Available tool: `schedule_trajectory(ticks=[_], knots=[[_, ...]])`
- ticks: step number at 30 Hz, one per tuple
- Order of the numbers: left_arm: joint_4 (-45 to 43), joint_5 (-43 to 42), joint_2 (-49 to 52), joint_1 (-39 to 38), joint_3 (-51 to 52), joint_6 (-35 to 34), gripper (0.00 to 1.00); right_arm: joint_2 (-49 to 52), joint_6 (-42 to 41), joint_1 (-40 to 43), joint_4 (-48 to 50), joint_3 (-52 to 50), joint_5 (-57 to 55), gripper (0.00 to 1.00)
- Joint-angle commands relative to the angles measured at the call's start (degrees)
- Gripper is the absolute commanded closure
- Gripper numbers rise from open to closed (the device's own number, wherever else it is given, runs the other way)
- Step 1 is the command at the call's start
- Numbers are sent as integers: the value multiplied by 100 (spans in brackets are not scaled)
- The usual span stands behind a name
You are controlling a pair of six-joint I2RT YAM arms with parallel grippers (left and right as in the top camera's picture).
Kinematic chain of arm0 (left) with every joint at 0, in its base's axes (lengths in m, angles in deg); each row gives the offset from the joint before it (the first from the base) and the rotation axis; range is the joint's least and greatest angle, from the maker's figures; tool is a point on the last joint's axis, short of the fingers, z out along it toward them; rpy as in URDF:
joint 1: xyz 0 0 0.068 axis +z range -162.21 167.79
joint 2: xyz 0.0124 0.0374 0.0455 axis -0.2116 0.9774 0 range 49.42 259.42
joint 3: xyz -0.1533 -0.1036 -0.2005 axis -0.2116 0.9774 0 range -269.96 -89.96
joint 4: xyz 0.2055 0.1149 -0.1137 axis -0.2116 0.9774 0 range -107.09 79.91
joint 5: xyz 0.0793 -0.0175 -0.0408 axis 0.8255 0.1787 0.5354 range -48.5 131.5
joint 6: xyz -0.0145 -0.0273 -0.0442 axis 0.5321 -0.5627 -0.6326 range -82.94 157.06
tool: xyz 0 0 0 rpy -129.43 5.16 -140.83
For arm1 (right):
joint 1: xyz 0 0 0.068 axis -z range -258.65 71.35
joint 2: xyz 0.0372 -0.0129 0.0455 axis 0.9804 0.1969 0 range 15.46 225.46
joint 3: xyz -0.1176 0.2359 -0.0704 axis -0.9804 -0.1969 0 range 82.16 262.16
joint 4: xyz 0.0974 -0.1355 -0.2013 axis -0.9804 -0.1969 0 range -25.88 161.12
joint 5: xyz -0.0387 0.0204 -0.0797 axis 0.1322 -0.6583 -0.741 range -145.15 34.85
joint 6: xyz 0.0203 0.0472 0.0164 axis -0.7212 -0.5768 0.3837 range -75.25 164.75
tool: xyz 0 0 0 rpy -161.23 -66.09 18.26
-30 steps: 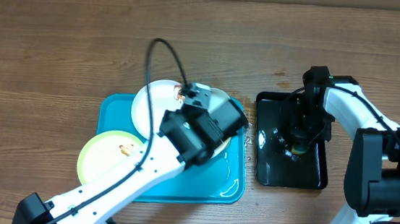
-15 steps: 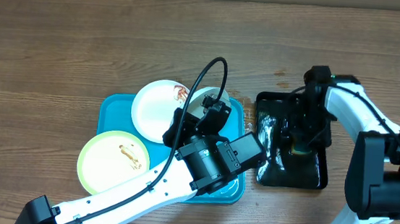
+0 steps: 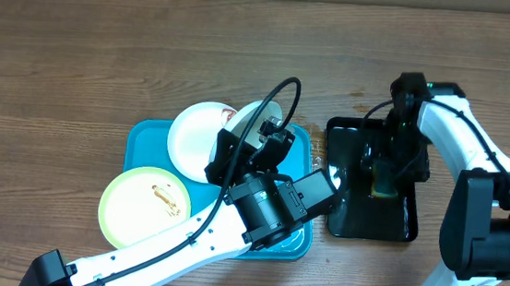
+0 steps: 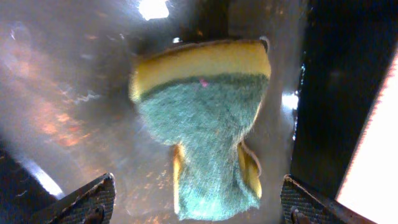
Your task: Clean dirty plates on tray and stack at the side
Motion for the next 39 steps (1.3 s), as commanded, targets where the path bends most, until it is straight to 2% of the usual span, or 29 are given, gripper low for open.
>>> schedule_trajectory(ticks=[1, 3, 4, 5, 6, 9, 10, 13, 14, 15, 16, 17, 18, 20, 27, 28, 30, 31, 37, 38, 39], knots=[[0, 457, -92, -90, -120, 39, 96, -42, -168, -20, 232, -420, -103, 16], [-13, 385, -92, -87, -120, 37, 96, -42, -286, -55, 420, -643, -74, 22], [-35, 343, -92, -87, -120, 35, 96, -42, -306, -76, 529, -752, -63, 30], [-66, 310, -92, -87, -120, 33, 96, -42, -302, -111, 688, -883, -20, 43], [-72, 302, -92, -87, -120, 33, 96, -42, -299, -122, 750, -929, 0, 46], [-79, 273, -92, -87, -120, -9, 96, -42, -299, -164, 973, -1110, 17, 80], [-79, 245, -92, -87, -120, -9, 96, -42, -302, -166, 992, -1145, 17, 96], [-79, 129, -92, -81, -120, -9, 96, -42, -297, -166, 964, -1156, 17, 96], [-79, 105, -92, -72, -120, -9, 96, -42, -295, -166, 942, -1150, 17, 86], [-79, 90, -92, -72, -120, -9, 96, -42, -295, -166, 907, -1139, 17, 60], [-79, 85, -92, -72, -120, -9, 96, -42, -297, -166, 863, -1121, 17, 38], [-79, 85, -92, -72, -120, -9, 96, -44, -297, -166, 802, -1091, 17, 30], [-79, 83, -92, -72, -120, -9, 96, -42, -297, -166, 741, -1056, 17, 28], [-74, 72, -92, -72, -120, -4, 96, -44, -297, -166, 686, -997, 17, 27], [-74, -96, -92, -72, -120, -4, 96, -44, -297, -168, 424, -992, 229, 41], [-74, -116, -92, -72, -120, -7, 96, -44, -297, -168, 402, -992, 229, 52], [-72, -120, -92, -72, -120, -4, 96, -44, -297, -168, 411, -992, 229, 91], [-72, -120, -92, -72, -120, -4, 96, -44, -297, -168, 415, -992, 229, 96], [-72, -122, -92, -72, -120, -4, 96, -44, -297, -168, 428, -992, 229, 96], [-72, -120, -92, -72, -120, -4, 96, -44, -295, -168, 385, -992, 229, 81], [-72, -120, -92, -72, -120, -4, 96, -42, -295, -168, 317, -990, 229, 55]])
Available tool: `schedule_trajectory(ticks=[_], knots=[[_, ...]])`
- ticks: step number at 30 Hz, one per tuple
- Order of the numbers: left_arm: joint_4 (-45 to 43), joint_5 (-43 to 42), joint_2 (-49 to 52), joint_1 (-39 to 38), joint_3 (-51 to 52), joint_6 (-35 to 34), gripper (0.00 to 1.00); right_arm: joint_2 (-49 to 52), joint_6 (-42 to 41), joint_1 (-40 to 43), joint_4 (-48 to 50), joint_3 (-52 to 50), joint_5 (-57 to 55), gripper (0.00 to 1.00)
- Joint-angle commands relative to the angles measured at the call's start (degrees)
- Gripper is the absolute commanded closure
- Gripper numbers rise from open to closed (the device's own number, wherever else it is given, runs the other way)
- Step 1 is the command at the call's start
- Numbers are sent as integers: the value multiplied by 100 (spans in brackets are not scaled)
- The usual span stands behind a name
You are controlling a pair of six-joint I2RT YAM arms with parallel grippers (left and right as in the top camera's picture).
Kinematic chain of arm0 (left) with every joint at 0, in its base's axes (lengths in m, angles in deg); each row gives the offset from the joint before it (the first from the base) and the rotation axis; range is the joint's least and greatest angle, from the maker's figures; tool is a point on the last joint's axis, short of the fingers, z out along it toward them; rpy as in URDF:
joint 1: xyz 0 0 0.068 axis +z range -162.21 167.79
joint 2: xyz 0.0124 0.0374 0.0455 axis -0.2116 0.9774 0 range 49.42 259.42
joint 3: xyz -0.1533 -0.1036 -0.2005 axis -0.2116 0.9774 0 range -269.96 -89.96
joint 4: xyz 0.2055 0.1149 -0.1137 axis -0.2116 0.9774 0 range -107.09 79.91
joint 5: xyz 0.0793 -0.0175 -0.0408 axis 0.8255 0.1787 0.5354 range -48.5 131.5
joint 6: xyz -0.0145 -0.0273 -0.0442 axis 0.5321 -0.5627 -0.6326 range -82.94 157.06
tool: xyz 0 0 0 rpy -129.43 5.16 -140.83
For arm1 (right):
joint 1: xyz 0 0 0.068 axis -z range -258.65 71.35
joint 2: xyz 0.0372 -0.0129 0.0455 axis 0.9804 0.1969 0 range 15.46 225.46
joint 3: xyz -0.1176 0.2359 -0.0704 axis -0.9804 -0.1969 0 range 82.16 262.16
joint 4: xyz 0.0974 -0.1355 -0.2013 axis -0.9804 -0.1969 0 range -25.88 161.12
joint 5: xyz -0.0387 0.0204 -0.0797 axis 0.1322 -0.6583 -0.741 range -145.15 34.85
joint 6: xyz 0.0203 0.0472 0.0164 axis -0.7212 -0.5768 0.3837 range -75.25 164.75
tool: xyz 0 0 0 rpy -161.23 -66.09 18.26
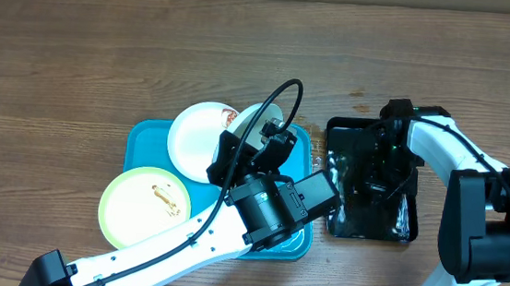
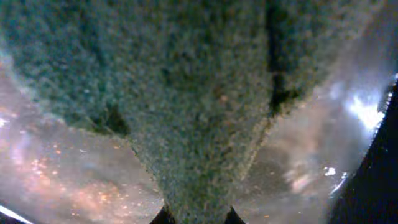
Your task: Clean dirty plates on tray and stack at the side
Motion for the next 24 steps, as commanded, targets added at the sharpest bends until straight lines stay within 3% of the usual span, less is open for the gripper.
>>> schedule_trajectory(ticks=[1, 3, 5, 7, 8, 11, 12, 13, 14, 24], knots=[[-20, 63, -92, -31, -120, -42, 96, 46, -4, -20, -151, 4, 50, 39], [-20, 63, -92, -31, -120, -42, 96, 46, 0, -20, -269, 55, 48, 36], [-22, 63, -92, -31, -120, -42, 96, 46, 0, -20, -267, 105, 50, 39], [-20, 61, -92, -31, -120, -42, 96, 46, -2, -20, -269, 120, 59, 58], [-20, 59, -92, -31, -120, -44, 96, 46, -2, -20, -271, 118, 94, 96], [-22, 37, -92, -31, -120, -44, 96, 46, -2, -26, -269, 116, 157, 96], [-20, 33, -92, -31, -120, -44, 96, 46, 0, -26, -258, 116, 155, 91], [-20, 22, -92, -31, -120, -42, 96, 46, 2, -26, -260, 118, 157, 54], [-20, 17, -92, -31, -120, -42, 96, 46, 11, -26, -282, 118, 157, 35], [0, -240, -92, -28, -120, -37, 96, 46, 190, -15, -1141, 1462, 129, 30]])
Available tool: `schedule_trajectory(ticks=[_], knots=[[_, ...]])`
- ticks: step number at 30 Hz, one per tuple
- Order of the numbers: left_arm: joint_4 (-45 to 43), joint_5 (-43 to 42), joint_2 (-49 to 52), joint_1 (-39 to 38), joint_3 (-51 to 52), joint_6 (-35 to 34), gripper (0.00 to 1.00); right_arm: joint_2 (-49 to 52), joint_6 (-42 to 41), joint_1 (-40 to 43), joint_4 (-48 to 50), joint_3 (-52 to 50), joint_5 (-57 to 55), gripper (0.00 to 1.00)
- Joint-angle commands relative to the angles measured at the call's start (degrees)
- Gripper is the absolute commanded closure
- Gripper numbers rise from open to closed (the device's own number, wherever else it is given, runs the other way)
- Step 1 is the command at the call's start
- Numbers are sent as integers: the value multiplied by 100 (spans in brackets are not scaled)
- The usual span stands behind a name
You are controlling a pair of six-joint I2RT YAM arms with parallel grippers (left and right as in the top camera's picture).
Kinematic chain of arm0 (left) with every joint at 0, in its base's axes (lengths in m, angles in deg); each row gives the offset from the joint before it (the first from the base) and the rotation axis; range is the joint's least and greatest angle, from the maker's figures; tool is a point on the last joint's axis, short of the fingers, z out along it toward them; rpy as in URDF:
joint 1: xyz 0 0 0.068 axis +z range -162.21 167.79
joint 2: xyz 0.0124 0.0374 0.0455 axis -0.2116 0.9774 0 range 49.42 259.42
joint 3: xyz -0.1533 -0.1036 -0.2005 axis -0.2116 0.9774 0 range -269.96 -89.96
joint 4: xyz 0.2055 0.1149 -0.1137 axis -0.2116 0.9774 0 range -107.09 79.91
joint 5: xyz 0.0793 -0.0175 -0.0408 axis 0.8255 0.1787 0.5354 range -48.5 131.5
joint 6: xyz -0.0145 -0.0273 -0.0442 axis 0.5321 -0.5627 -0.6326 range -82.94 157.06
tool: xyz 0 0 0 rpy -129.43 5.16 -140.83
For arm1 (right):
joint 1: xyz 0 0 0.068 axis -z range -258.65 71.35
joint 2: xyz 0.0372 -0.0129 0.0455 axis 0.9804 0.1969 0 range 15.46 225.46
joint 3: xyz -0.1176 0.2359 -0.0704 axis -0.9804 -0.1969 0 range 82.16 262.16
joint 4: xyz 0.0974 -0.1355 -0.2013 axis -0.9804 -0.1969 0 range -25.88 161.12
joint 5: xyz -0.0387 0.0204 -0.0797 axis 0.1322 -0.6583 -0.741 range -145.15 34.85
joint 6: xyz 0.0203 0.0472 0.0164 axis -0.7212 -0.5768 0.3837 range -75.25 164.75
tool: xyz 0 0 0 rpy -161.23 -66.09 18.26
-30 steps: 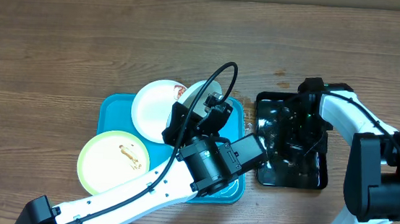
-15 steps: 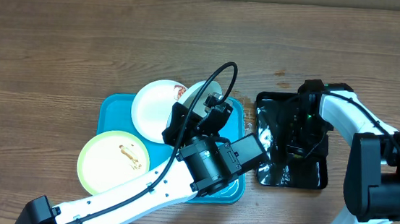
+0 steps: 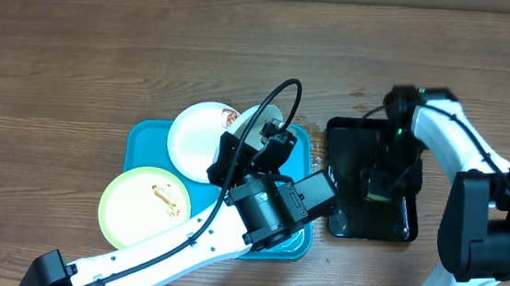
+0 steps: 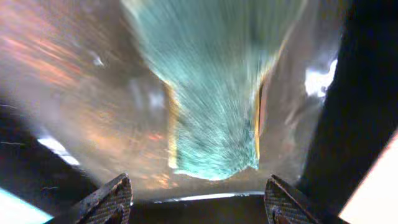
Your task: Clean dirty plates on tray and stack at the side
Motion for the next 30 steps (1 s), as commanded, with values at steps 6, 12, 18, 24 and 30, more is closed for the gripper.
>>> schedule_trajectory(ticks=[6, 12, 18, 24, 30], knots=[[2, -96, -92, -31, -120, 164, 96, 0, -17, -17, 374, 354, -323, 18], [0, -96, -92, -31, -120, 264, 96, 7, -15, -17, 1600, -282, -321, 21], [0, -103, -92, -31, -120, 262, 96, 26, -15, -17, 2201, -610, -299, 96], [-2, -116, -92, -31, -120, 260, 96, 20, -13, -17, 1952, -354, -295, 16], [0, -114, -92, -31, -120, 260, 96, 24, -11, -17, 1902, -356, -297, 96]])
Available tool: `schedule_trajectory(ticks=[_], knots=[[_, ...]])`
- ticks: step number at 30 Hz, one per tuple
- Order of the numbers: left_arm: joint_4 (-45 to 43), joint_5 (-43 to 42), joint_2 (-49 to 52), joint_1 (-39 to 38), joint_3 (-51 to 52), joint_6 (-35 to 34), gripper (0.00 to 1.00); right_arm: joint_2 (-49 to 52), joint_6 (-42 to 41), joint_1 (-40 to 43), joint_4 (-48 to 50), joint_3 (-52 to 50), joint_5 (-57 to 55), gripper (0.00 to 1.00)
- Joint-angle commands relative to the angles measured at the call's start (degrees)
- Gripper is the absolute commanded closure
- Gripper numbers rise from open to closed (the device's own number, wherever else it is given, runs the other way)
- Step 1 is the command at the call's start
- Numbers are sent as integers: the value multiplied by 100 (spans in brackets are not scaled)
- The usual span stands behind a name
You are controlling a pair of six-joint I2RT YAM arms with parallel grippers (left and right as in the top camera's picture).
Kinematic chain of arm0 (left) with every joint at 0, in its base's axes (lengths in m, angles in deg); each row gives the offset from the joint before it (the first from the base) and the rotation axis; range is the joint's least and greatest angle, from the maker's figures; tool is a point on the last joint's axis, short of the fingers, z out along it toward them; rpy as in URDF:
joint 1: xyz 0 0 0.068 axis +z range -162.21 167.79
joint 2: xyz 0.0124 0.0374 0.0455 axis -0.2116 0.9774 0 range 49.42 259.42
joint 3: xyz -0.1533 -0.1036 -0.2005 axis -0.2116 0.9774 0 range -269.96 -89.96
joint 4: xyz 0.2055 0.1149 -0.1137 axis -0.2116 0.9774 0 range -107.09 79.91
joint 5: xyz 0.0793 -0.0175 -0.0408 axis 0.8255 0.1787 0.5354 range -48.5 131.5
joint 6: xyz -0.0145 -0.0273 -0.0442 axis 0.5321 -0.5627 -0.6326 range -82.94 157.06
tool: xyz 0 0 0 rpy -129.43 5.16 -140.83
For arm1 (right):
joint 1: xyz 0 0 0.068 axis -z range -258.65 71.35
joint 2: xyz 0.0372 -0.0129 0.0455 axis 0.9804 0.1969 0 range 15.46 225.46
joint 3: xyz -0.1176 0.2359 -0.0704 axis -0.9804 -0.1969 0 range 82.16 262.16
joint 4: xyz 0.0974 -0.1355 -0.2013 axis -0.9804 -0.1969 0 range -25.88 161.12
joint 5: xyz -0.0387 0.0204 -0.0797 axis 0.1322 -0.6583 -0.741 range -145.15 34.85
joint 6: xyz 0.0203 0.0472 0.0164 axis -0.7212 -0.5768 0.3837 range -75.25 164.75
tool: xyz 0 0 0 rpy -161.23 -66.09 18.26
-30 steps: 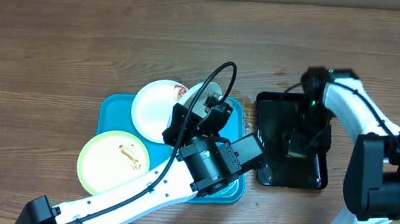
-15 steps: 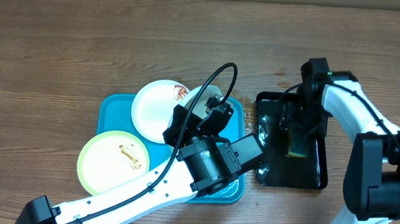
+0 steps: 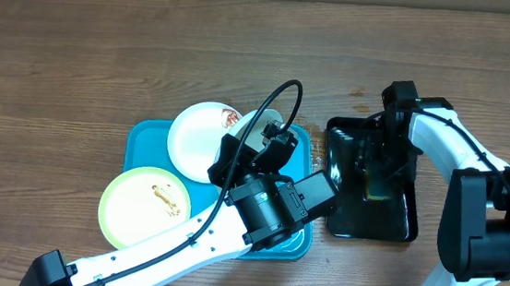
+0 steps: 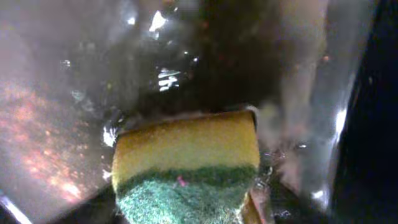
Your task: Clean dirty plates on tray and stack at the side
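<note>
My right gripper (image 3: 383,170) is inside the black tray (image 3: 368,222), shut on a yellow-and-green sponge (image 4: 186,163). The sponge's yellow edge hangs just over the tray's wet, shiny floor (image 4: 74,106), and the fingertips are hidden behind it. On the blue tray (image 3: 141,139) lie a green plate (image 3: 143,205) with brown smears and a white plate (image 3: 194,138) with a stain at its rim. A second white plate (image 3: 257,117) is partly under my left arm. The left gripper (image 3: 253,148) sits over that plate, its fingers hidden.
The left arm's bulky wrist (image 3: 277,205) covers the blue tray's right half. The black tray stands just to the right of the blue one. Bare wooden table (image 3: 106,47) lies behind and to the left.
The right gripper with the sponge has shifted slightly left within the black tray and is closer to the wet floor. The left arm and the plates have not moved.
The right gripper held the sponge over the black tray's wet floor. Then the sponge was pressed close against the floor, farther left. Then it was raised again to the right, blurred with motion. Now it hangs low over the water. The left arm stayed still throughout.
</note>
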Motion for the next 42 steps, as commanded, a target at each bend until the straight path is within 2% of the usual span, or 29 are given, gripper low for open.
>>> schedule_trajectory(ticks=[1, 3, 4, 5, 6, 8, 11, 14, 15, 16, 17, 19, 20, 21, 22, 23, 24, 25, 26, 27, 28, 29, 30, 31, 32, 33, 34, 35, 42], knots=[[-2, 50, -92, -31, -120, 61, 96, 24, -22, -17, 0, 170, 0, 96], [-4, 46, -92, -22, -120, 59, 96, 28, 4, -17, 0, 168, 2, 89], [-2, 46, -92, -22, -120, 59, 96, 28, -2, -17, 0, 168, 4, 34], [-2, 46, -92, -22, -120, 59, 96, 28, -2, -17, -11, 168, 26, 2], [-2, 44, -92, -22, -120, 59, 96, 28, 0, -17, -50, 168, 44, 0], [0, 42, -92, -22, -120, 59, 96, 26, 17, -17, -192, 170, 42, 1], [-2, 17, -92, -22, -120, 59, 96, 26, 15, -17, -404, 170, 44, 22], [-2, -11, -92, -22, -120, 57, 96, 26, 13, -17, -603, 168, 81, 14], [-2, -24, -92, -22, -120, 55, 96, 26, 17, -17, -654, 168, 129, 24], [-2, -39, -92, -22, -120, 50, 96, 26, 17, -17, -669, 166, 146, 51], [-2, -59, -92, -22, -120, 37, 96, 26, 17, -17, -664, 166, 144, 96], [-7, -116, -92, -22, -120, 31, 96, 26, 20, -17, -645, 168, 142, 96], [-2, -129, -92, -22, -120, -4, 96, 26, 17, -17, -651, 168, 140, 67], [-2, -144, -92, -20, -120, -4, 96, 26, 17, -15, -664, 168, 140, 30], [-4, -144, -92, -20, -120, -4, 96, 26, 17, -17, -678, 166, 140, 25], [-2, -144, -92, -20, -120, -4, 96, 26, 17, -17, -686, 166, 138, 26], [-2, -144, -92, -22, -120, -4, 96, 26, 20, -17, -686, 166, 140, 48], [-2, -144, -92, -20, -120, -4, 96, 26, 20, -17, -675, 168, 138, 91], [-2, -144, -92, -20, -120, -4, 96, 26, 17, -17, -660, 166, 140, 96], [-2, -142, -92, -20, -120, -4, 96, 26, 17, -17, -643, 168, 140, 93], [-2, -122, -92, -20, -120, -2, 96, 26, 17, -17, -625, 168, 140, 40], [-2, -94, -92, -20, -120, -4, 96, 26, 17, -17, -601, 168, 140, 7], [-2, -46, -92, -20, -120, -2, 96, 26, 20, -17, -581, 168, 140, 0], [-2, 9, -92, -20, -120, -4, 96, 26, 20, -15, -564, 168, 140, 0], [-2, 28, -92, -20, -120, -2, 96, 26, 20, -15, -546, 168, 140, 9], [-2, 28, -92, -20, -120, -4, 96, 26, 20, -17, -516, 168, 140, 41], [-2, 24, -92, -20, -120, -4, 96, 26, 17, -17, -492, 168, 140, 83], [0, 17, -92, -20, -120, -7, 96, 26, 17, -17, -487, 168, 142, 96], [9, 4, -92, -20, -120, -96, 96, -144, 22, -17, -1423, 1064, 146, 96]])
